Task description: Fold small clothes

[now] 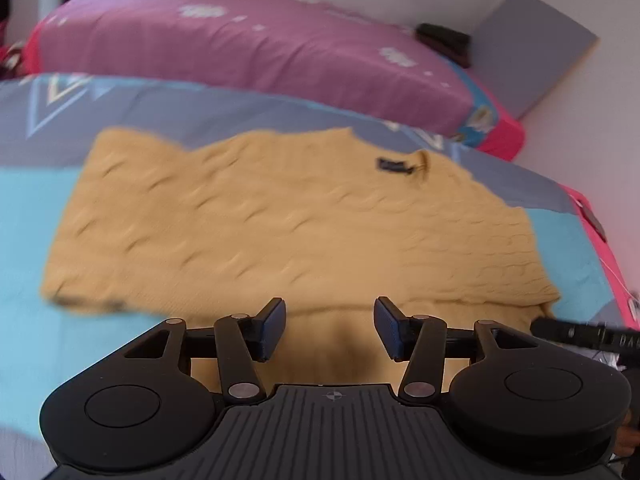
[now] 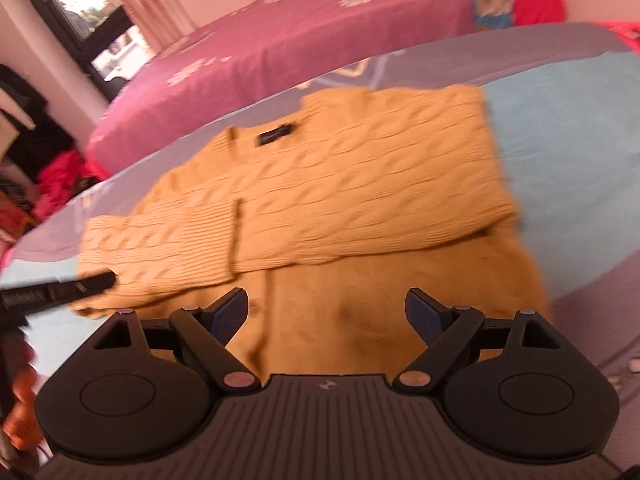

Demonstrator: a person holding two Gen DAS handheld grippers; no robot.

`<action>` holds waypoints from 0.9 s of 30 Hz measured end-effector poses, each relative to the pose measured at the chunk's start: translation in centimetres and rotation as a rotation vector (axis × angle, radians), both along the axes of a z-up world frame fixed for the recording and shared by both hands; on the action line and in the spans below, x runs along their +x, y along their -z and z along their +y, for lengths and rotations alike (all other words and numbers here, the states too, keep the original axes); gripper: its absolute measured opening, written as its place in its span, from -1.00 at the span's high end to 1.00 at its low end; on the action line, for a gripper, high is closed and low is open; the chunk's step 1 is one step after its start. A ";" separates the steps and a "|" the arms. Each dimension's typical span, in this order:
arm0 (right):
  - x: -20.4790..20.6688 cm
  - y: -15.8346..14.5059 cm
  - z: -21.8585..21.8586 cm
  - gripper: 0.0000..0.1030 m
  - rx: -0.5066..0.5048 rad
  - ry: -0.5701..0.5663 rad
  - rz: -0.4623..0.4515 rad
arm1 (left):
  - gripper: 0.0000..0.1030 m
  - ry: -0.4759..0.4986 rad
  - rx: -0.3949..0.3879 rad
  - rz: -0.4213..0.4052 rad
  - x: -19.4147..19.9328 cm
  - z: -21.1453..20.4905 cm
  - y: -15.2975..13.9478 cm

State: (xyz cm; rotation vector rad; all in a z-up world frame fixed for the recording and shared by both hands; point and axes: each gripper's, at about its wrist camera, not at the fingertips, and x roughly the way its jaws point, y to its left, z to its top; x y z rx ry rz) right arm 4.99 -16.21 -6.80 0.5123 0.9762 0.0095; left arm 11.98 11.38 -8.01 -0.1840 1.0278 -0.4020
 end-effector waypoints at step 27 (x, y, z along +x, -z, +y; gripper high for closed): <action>11.6 -0.1 11.8 0.75 -0.205 -0.276 -0.173 | -1.00 -0.295 0.156 0.098 -3.2 8.2 3.0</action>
